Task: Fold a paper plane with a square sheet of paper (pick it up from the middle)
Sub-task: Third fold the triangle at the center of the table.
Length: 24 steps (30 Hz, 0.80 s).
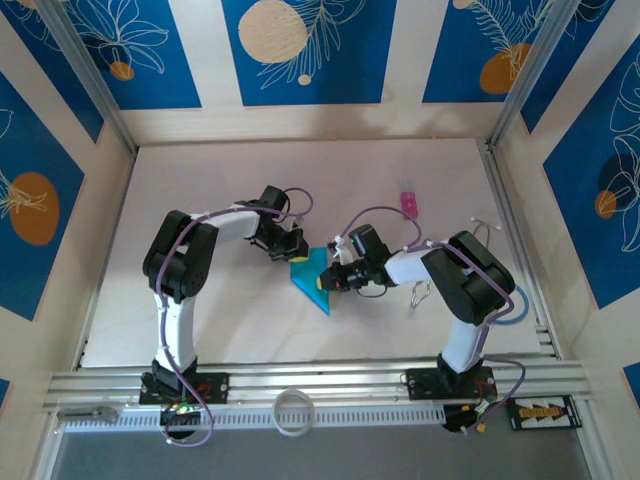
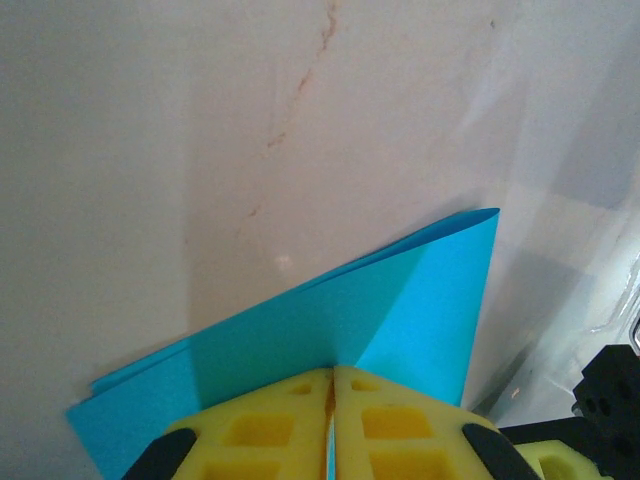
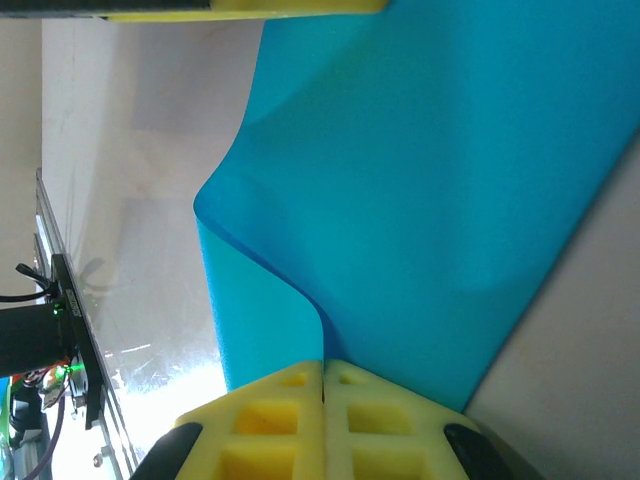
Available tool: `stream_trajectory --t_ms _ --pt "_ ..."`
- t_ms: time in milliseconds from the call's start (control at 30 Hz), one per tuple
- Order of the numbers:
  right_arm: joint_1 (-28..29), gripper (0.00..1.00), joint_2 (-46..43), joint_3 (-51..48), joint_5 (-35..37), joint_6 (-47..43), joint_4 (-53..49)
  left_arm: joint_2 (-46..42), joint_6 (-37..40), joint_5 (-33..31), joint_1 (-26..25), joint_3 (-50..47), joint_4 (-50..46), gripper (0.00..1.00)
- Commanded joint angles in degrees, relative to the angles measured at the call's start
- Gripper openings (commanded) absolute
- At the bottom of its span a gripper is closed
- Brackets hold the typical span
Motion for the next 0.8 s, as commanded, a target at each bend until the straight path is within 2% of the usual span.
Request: stream_trajectory --t_ms 0,433,767 --pt "0.2 0.02 -1.8 -0.3 1.0 -0.8 -0.6 0.0 -0.2 -5.1 -0.2 -2.1 -3.5 0.1" --pt "0.4 0.02 -1.0 -0.2 0.6 -1.0 -1.6 0.0 -0.4 -4.8 -0.1 -2.1 -3.0 0.1" --pt "2.3 0.02 1.3 0.1 3.6 -1.3 -3.0 -0.8 -0.9 -4.1 -0.2 -2.4 -1.7 0.11"
